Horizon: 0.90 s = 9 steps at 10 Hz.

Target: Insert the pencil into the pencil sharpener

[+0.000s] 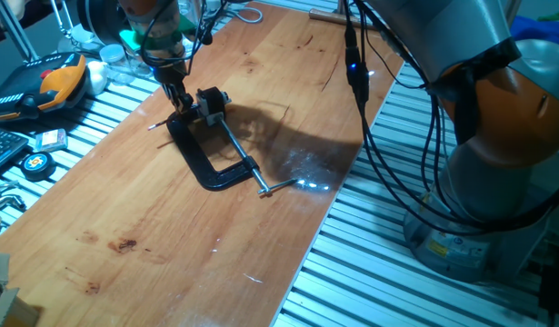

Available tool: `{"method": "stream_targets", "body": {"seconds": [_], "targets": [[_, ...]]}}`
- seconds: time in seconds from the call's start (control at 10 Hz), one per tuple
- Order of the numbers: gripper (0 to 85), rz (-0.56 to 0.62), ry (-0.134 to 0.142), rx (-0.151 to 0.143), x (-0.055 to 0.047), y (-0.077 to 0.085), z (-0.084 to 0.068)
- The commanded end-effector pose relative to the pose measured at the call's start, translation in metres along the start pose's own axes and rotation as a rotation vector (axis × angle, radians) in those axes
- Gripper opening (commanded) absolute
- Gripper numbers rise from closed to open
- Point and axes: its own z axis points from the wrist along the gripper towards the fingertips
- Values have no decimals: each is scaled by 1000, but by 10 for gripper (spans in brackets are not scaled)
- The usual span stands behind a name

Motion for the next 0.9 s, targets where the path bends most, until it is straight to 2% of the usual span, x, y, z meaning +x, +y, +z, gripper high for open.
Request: {"method": "stream_targets", "body": {"seconds": [0.0, 0.6, 0.7, 0.8], "targets": [[0, -4, 1, -2, 0, 0, 0], [0, -16, 4, -11, -1, -1, 3], [170, -19, 4, -11, -2, -1, 4], [170, -22, 4, -11, -2, -1, 4]]}}
